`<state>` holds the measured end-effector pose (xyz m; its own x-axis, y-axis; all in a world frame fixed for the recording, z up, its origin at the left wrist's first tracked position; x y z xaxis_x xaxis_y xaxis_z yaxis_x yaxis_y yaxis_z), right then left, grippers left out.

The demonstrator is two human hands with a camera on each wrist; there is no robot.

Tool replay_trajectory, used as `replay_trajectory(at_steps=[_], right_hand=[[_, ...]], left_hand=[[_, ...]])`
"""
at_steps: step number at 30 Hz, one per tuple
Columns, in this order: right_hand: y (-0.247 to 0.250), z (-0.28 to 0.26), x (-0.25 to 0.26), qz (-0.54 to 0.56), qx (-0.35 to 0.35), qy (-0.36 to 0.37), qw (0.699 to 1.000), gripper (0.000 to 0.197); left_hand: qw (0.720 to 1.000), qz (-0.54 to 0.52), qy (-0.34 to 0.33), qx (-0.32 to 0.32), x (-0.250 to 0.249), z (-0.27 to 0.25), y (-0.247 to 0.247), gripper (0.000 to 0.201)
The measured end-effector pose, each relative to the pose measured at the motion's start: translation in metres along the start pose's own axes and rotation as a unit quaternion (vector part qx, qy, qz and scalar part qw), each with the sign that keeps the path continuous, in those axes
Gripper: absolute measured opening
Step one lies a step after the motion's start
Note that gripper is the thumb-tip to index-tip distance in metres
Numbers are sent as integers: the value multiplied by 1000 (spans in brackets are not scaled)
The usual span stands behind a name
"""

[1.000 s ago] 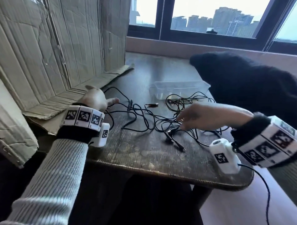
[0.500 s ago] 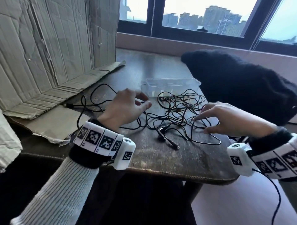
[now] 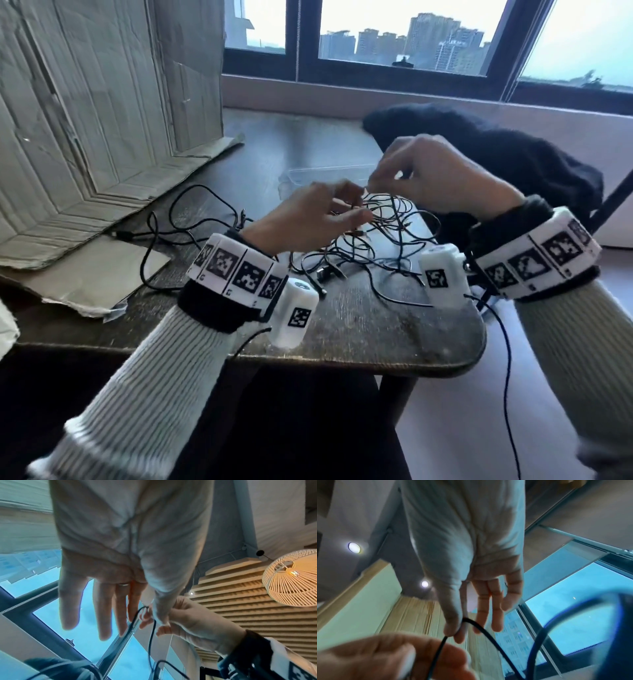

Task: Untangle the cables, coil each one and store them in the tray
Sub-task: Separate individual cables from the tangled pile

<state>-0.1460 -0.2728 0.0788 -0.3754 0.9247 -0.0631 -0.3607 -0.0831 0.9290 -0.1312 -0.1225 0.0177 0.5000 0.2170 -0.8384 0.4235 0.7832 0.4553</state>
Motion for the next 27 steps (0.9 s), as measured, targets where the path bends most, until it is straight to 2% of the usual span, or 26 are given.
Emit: replay_trajectory(at_steps=[3, 7, 9, 11, 13, 15, 17, 18, 21, 25, 27], right_hand=[[25, 15, -7, 118, -30, -41, 992, 16], [42, 31, -22, 169, -111, -73, 977, 17], [44, 43, -23, 201, -156, -84, 963, 17], [42, 56, -18, 241, -200, -87, 946, 16], [38, 66, -13, 284, -234, -89, 926, 14], [37, 72, -8, 301, -260, -87, 913, 20], [38, 72, -5, 298, -284, -79, 908, 22], [39, 70, -5, 298, -290, -73, 906, 20], [47, 62, -16, 342, -301, -95, 885, 16], [72, 48, -50, 352, -375, -151, 844, 14], [79, 42, -65, 355, -391, -172, 832, 16]], left_hand=[[998, -52, -32, -15, -7, 22, 6, 14], [986, -90, -64, -123, -10, 46, 35, 26], [982, -83, -73, -151, -8, 56, 42, 27], [992, -53, -39, -111, -4, 64, 32, 31], [999, -36, 3, -36, -2, 65, 12, 43], [994, -103, 19, 17, -1, 63, -5, 42], [977, -205, 21, 51, -4, 59, -16, 32], [973, -224, 12, 60, -6, 59, -19, 26], [989, -137, -24, 48, -8, 62, -16, 12], [996, -49, -81, 6, -3, 67, 10, 17], [996, -14, -85, -26, 3, 73, 28, 18]])
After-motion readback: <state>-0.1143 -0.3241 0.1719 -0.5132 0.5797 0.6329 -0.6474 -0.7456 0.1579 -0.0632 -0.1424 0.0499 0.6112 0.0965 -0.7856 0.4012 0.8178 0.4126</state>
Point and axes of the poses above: each hand's wrist, its own z-axis towards the middle knuckle, its own y-axis out of the back of the hand, x = y × z, the point moved 4 cm from there along z, towards the middle knuckle, and after that the axes turned 14 degrees about -z, right-handed, at the moved point
